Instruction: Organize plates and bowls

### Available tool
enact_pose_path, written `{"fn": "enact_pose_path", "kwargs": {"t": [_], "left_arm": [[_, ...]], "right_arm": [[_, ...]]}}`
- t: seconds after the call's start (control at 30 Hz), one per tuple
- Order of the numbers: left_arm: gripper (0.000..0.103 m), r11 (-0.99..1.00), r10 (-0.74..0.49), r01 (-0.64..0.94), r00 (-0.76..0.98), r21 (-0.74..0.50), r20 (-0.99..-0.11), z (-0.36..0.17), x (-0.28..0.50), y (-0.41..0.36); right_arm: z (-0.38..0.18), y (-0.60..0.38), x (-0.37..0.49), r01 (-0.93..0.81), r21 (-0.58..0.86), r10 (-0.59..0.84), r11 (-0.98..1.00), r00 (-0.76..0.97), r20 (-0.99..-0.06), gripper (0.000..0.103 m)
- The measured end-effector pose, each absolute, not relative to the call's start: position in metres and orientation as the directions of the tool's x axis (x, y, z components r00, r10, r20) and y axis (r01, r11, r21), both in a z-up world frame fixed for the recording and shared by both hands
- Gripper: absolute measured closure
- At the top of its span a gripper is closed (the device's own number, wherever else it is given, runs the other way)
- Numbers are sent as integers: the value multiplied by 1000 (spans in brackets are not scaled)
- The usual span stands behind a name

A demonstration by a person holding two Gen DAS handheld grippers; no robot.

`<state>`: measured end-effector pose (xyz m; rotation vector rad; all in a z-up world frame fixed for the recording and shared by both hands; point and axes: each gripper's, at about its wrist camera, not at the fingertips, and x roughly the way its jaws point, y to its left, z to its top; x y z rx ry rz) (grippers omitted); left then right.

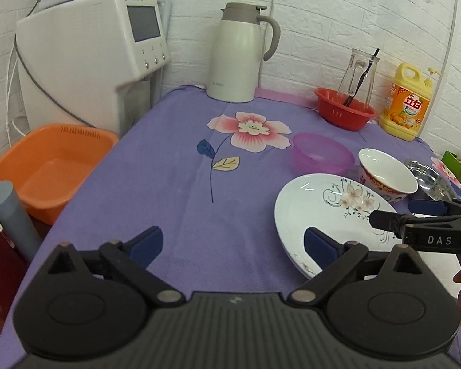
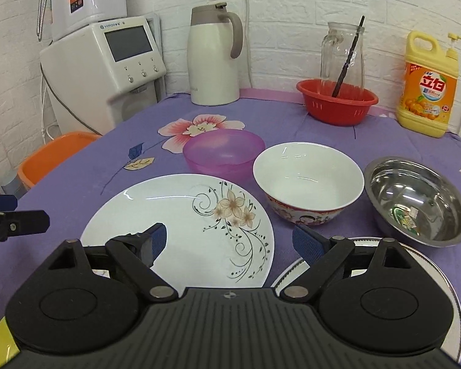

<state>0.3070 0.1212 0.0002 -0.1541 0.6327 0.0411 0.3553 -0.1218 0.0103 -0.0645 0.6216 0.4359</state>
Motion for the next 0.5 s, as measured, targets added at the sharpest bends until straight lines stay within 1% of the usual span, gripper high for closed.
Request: {"fn": "enact_pose_path", "kwargs": {"t": [0.1,0.23,0.27,0.4,0.5], "left_arm": [[6,987,-12,-88,803,-138,-596,-3,316,125],[6,987,-23,-79,799,-143,-601,-7,321,130],[6,986,-25,-79,798,-146,-603,-8,321,131],[6,985,-21,-88,799,-151,-602,-7,321,138],[6,982,-16,-99,800,-158,-599,-7,321,141]], "right_arm": [[2,-114,370,-430,67,376,900,690,-619,0],[-9,-108,378,-441,106,390,891,627,-675,0],[-11,-105,378,-448,116,399,886,615,-680,0],[-11,-92,375,-425,81,360,901,633,-685,0],[-10,-81,373,-447,111,396,887,617,-680,0]]}}
